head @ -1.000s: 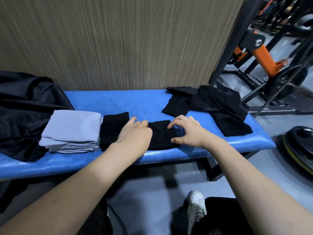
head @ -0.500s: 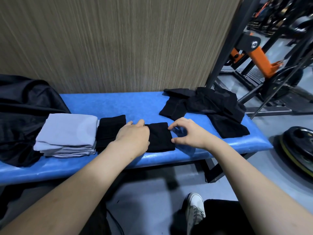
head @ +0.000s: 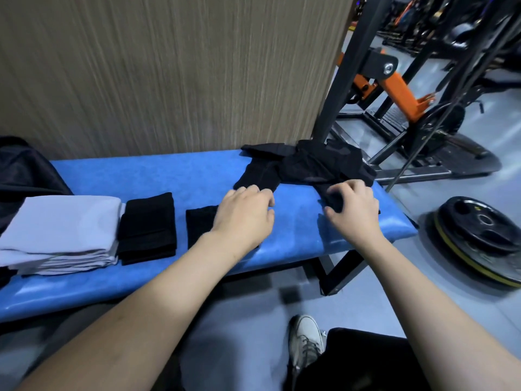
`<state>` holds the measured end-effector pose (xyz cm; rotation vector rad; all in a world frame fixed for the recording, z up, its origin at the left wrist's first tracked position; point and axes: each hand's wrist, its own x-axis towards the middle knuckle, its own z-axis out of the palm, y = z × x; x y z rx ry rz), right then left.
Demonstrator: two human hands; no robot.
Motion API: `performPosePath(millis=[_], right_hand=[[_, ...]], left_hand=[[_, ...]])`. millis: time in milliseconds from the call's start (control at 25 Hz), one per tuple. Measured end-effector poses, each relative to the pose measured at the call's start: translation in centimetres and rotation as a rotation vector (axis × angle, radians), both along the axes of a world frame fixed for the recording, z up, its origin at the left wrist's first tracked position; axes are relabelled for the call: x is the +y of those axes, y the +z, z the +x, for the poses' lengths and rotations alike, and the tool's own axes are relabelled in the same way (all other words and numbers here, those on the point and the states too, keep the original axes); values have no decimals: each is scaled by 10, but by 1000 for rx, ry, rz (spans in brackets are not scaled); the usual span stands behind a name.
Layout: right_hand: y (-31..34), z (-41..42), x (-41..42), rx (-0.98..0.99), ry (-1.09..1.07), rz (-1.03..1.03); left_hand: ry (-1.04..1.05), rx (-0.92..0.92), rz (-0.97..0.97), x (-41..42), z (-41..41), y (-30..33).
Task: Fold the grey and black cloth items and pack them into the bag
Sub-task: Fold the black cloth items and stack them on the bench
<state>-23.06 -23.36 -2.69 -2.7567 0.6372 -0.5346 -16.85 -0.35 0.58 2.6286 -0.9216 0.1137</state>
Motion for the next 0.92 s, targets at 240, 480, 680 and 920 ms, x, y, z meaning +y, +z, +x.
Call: performPosePath(millis=[240, 480, 680, 920], right_hand=[[-12, -19, -41, 86, -217, 172], [-4, -14, -31, 89, -22, 462], [-4, -10, -22, 58, 221, 693], [-13, 2, -24, 112, 203, 333]], left_hand=[[-68, 227, -184, -49, -19, -16], [-173, 204, -60, -71, -21, -40], [-195, 78, -70, -78, -21, -45], [-206, 78, -70, -73, -18, -44]])
